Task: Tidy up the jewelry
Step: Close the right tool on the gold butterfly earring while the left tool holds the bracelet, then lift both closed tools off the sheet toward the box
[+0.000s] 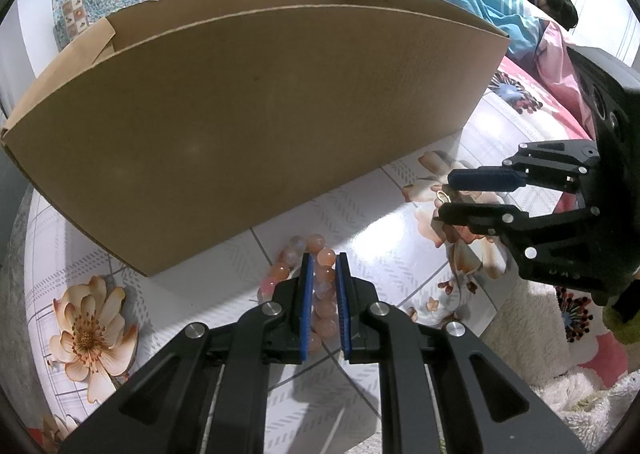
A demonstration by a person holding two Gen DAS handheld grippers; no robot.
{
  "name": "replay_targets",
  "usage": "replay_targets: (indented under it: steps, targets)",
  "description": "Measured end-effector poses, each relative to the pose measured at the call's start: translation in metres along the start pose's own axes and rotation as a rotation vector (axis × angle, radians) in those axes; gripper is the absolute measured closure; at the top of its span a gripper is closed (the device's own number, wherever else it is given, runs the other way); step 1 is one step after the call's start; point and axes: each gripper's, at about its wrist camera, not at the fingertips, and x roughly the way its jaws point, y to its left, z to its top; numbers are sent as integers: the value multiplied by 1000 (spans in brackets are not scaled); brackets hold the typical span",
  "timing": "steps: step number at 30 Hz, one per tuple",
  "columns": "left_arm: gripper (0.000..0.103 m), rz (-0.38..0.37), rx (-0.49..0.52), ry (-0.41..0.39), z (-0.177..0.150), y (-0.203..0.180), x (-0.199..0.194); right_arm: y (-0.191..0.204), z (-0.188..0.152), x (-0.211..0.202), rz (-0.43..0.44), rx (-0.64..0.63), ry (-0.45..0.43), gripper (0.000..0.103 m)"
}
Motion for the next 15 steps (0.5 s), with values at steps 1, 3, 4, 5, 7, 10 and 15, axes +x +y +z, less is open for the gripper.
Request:
replay_targets:
  steps: [1,3,4,5,7,10,15]
  targets:
    - [92,0,0,0,0,0,0,-2,0,-1,-3,5,1,76]
    - [92,1,1,0,0,0,0,0,0,-1,-17,18,1,76]
    - [92,2,1,0,0,0,0,-2,0,-3,-21,24,-1,76]
    - [92,1,1,0,0,0,0,-1,0,-3,-26,30,-2,76]
    - [92,2,1,0,0,0,0,4,1,0,-34,39,-5,78]
    - [92,2,1,1,0,0,0,10,4,6,-41,56,-11,84]
    - [92,1,1,1,0,1,-1,10,4,7,-38,87,-19,85]
